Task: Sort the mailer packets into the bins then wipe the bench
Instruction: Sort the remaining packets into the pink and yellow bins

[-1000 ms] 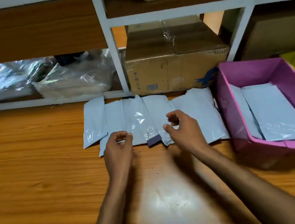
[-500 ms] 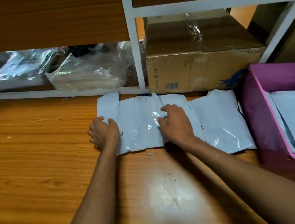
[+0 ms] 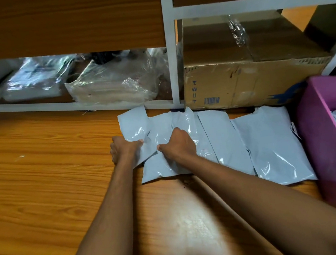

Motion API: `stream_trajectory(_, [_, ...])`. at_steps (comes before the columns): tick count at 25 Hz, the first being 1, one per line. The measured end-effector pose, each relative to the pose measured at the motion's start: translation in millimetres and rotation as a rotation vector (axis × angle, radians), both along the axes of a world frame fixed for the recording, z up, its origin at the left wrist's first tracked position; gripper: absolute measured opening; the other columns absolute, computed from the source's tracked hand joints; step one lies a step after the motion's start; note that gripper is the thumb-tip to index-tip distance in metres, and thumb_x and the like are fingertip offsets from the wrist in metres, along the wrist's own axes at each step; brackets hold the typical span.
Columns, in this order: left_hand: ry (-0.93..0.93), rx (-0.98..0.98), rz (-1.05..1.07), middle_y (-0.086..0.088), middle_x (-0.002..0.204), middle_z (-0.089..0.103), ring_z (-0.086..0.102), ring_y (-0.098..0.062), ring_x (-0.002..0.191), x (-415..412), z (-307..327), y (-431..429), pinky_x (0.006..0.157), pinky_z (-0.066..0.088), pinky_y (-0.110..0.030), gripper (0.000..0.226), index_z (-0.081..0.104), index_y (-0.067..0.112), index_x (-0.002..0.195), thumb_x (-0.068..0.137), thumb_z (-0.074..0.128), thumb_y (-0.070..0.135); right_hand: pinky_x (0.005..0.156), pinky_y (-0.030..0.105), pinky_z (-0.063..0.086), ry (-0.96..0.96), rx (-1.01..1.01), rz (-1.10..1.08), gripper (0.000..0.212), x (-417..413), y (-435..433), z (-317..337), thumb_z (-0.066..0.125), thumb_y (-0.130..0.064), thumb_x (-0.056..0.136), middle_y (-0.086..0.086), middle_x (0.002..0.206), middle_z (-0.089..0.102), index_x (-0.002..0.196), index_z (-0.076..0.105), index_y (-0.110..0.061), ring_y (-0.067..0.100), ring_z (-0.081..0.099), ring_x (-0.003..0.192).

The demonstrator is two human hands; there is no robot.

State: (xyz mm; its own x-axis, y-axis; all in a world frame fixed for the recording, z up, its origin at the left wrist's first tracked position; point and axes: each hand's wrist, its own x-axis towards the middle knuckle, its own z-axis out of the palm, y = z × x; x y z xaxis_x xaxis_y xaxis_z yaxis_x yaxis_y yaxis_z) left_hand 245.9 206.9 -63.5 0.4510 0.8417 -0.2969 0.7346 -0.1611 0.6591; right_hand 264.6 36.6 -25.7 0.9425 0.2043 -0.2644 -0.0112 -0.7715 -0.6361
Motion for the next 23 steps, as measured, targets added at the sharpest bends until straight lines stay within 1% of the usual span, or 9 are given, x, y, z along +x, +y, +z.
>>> stream_trajectory(3, [-0.089,-0.207,-0.022,-0.011,0.113,0.072,0.070,-0.034,0.101,4.2,-6.7,17.2,0.088,0.060,-0.051,0.081,0.064,0.008,0.113,0.042,0.098,0.028,0.078,0.035,0.050,0.072,0.049,-0.017,0.053,5.1,11.9,-2.3,0.082,-0.036,0.077,0.006,0.117,0.064,0.119,0.056,-0.015,0.028,0.063,0.107])
stream_trajectory(5, [-0.176,-0.323,-0.031,-0.010,0.104,0.075,0.073,-0.031,0.090,0.5,-0.4,18.6,0.081,0.062,-0.047,0.079,0.069,0.007,0.100,0.030,0.096,0.029,0.082,0.037,0.054,0.119,0.098,-0.019,0.047,8.4,13.9,-2.8,0.080,-0.033,0.076,0.005,0.112,0.066,0.114,0.059,-0.016,0.027,0.064,0.104])
stream_trajectory(7, [-0.310,-0.410,-0.031,-0.007,0.102,0.073,0.071,-0.026,0.086,-9.4,17.1,9.6,0.073,0.060,-0.038,0.056,0.065,0.007,0.101,0.060,0.097,0.027,0.088,0.040,0.056,0.160,0.177,-0.046,0.043,8.4,10.5,0.9,0.078,-0.029,0.077,0.005,0.111,0.066,0.114,0.058,-0.016,0.026,0.063,0.103])
stream_trajectory(9, [-0.424,-0.495,0.000,-0.007,0.109,0.072,0.071,-0.026,0.091,-19.1,29.2,4.1,0.071,0.057,-0.037,0.040,0.063,0.007,0.117,0.085,0.084,0.021,0.089,0.038,0.054,0.211,0.287,-0.077,0.043,5.5,0.2,11.3,0.076,-0.024,0.081,0.003,0.113,0.062,0.117,0.054,-0.017,0.022,0.059,0.102])
stream_trajectory(12, [-0.541,-0.568,-0.048,-0.006,0.116,0.075,0.074,-0.023,0.096,-40.8,51.7,-4.7,0.064,0.061,-0.034,0.048,0.062,0.011,0.128,0.085,0.083,0.017,0.088,0.035,0.049,0.239,0.426,-0.090,0.047,-0.3,-30.0,36.3,0.073,-0.020,0.084,-0.001,0.116,0.059,0.125,0.051,-0.021,0.020,0.057,0.105])
stream_trajectory(16, [-0.620,-0.631,-0.245,-0.005,0.116,0.076,0.076,-0.026,0.102,-68.0,83.5,-40.6,0.075,0.063,-0.042,0.058,0.061,0.016,0.131,0.079,0.087,0.021,0.100,0.046,0.053,0.152,0.542,-0.099,0.048,-11.6,-88.5,74.3,0.080,-0.025,0.083,-0.002,0.122,0.066,0.123,0.053,-0.025,0.020,0.064,0.109])
stream_trajectory(19, [-0.652,-0.705,-0.331,-0.006,0.115,0.077,0.076,-0.027,0.101,-76.8,110.0,-80.5,0.076,0.063,-0.043,0.046,0.061,0.020,0.128,0.087,0.077,0.035,0.098,0.046,0.056,0.084,0.606,-0.084,0.048,-25.6,-136.5,103.1,0.079,-0.032,0.087,-0.006,0.122,0.070,0.129,0.057,-0.024,0.016,0.069,0.109])
stream_trajectory(21, [-0.674,-0.765,-0.363,-0.007,0.111,0.078,0.077,-0.025,0.096,-77.7,124.6,-108.3,0.072,0.064,-0.040,0.033,0.063,0.021,0.125,0.096,0.067,0.036,0.097,0.044,0.057,0.016,0.615,-0.088,0.046,-36.8,-168.2,118.0,0.077,-0.031,0.089,-0.007,0.121,0.072,0.131,0.058,-0.024,0.015,0.070,0.108])
stream_trajectory(23, [-0.680,-0.765,-0.419,-0.008,0.111,0.078,0.077,-0.027,0.096,-76.0,132.2,-137.5,0.070,0.063,-0.039,0.032,0.064,0.018,0.127,0.097,0.067,0.031,0.091,0.032,0.058,-0.040,0.610,-0.121,0.043,-47.5,-201.6,129.0,0.076,-0.026,0.091,-0.010,0.118,0.072,0.130,0.058,-0.024,0.007,0.071,0.102])
